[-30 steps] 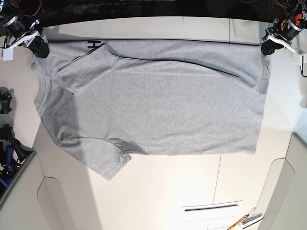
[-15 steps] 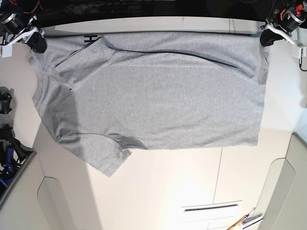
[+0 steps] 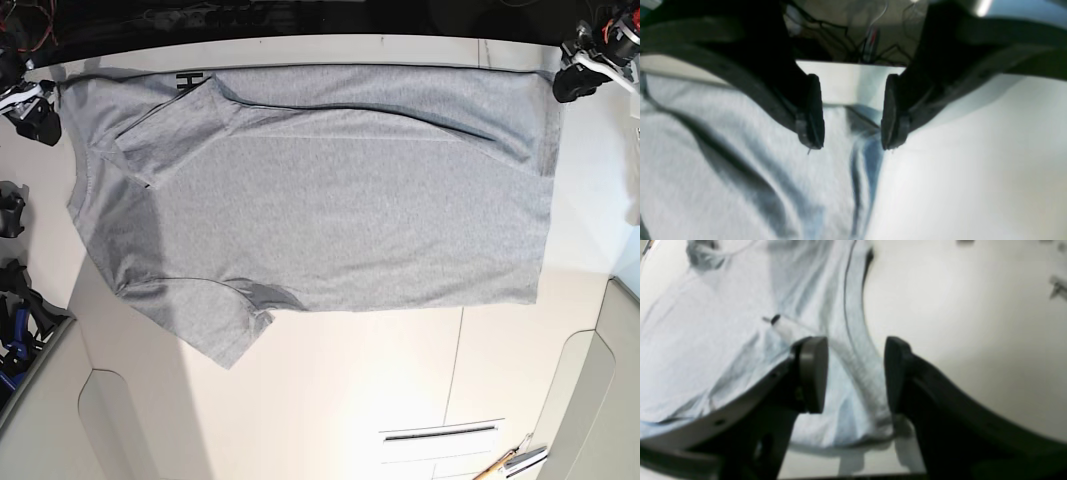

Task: Fold the T-shirt properly
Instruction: 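Release the shirt and move both grippers to its side edges, then grasp the side edges with both grippers and fold them inward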

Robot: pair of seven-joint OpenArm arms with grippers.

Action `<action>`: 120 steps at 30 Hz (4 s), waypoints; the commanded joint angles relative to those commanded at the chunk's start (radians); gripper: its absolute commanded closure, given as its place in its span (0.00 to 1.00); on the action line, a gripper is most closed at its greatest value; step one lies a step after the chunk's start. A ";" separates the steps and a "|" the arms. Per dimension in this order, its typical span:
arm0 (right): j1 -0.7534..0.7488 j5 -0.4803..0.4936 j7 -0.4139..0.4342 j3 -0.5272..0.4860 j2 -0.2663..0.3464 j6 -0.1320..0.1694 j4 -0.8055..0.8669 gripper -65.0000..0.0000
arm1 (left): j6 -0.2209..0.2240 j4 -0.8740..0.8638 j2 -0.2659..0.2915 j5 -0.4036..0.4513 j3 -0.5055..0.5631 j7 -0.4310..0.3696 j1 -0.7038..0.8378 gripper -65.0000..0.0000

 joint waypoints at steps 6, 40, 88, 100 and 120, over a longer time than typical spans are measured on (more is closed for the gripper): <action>0.148 -0.048 0.052 -0.007 0.049 -0.008 -0.007 0.58 | 0.000 0.000 -0.001 -0.041 -0.106 -0.003 -0.037 0.50; 0.823 -0.580 0.494 -0.418 0.100 -0.039 -0.873 0.41 | 0.000 -0.889 -0.200 0.302 0.431 -0.206 -0.994 0.39; 0.829 -0.554 0.501 -0.608 0.010 -0.004 -0.948 0.41 | 0.000 -0.914 -0.114 0.391 0.506 -0.295 -1.028 0.39; 0.829 -0.607 0.501 -0.608 0.011 -0.004 -0.947 0.79 | 0.014 -0.914 -0.108 0.392 0.506 -0.289 -1.030 0.65; 0.828 -0.549 0.372 -0.608 0.069 -0.002 -0.854 1.00 | 0.000 -0.858 -0.128 0.383 0.504 -0.121 -1.104 1.00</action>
